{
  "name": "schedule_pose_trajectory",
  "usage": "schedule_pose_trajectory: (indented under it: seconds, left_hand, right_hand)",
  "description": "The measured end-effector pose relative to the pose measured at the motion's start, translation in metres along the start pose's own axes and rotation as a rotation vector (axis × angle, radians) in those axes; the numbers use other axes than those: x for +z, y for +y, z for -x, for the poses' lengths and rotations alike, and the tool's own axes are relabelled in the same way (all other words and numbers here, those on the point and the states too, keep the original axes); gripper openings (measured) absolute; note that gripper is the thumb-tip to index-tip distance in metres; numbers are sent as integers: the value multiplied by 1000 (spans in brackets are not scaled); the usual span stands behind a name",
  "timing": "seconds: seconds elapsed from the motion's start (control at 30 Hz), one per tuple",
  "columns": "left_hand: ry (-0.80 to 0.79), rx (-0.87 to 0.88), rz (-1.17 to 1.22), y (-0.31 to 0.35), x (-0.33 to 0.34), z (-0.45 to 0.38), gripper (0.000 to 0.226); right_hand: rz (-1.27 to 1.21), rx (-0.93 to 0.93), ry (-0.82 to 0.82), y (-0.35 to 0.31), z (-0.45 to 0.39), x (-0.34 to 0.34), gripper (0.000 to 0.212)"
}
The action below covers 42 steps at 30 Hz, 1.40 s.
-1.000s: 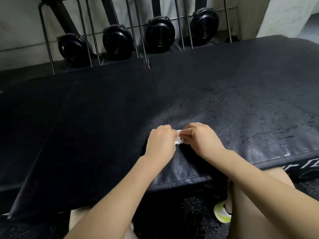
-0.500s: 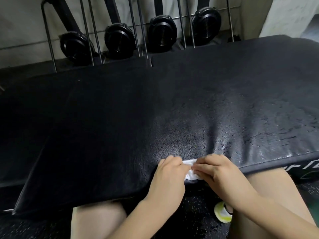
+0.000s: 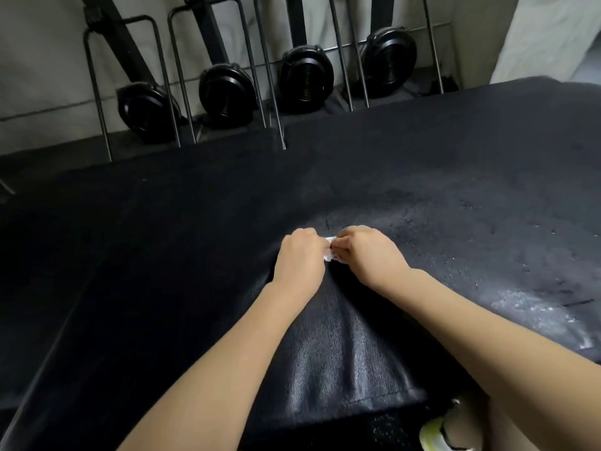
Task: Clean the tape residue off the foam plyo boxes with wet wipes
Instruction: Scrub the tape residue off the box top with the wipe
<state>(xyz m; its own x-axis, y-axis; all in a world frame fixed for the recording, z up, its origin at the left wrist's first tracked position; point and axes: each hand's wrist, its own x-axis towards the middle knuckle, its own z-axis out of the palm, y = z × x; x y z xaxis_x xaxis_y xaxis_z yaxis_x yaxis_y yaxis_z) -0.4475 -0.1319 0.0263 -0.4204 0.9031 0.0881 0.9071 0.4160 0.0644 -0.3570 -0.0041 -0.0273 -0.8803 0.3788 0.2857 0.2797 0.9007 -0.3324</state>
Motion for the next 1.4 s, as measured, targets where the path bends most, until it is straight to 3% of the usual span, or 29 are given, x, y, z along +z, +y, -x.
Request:
schedule_pose_trajectory:
  seconds: [0.2, 0.37, 0.5, 0.87, 1.07, 1.2, 1.4]
  left_hand:
    - [-18, 27, 78, -2, 4, 5, 28]
    - [43, 154, 99, 1, 13, 39, 28]
    - [55, 177, 97, -11, 14, 14, 38]
    - [68, -35, 40, -57, 12, -96, 22]
    - [45, 53, -17, -40, 13, -55, 19]
    - [36, 177, -4, -34, 18, -23, 18]
    - [113, 192, -36, -50, 19, -64, 26]
  right_hand:
    - [18, -83, -57, 4, 6, -11, 18]
    - [-11, -175, -44, 0, 44, -22, 37]
    - [-28, -146, -46, 14, 18, -11, 7]
    - [-11, -84, -42, 42, -109, 10, 10]
    - [41, -180, -17, 30, -59, 1, 6]
    - [1, -212, -8, 24, -27, -6, 17]
    - [-18, -202, -52, 40, -67, 4, 17]
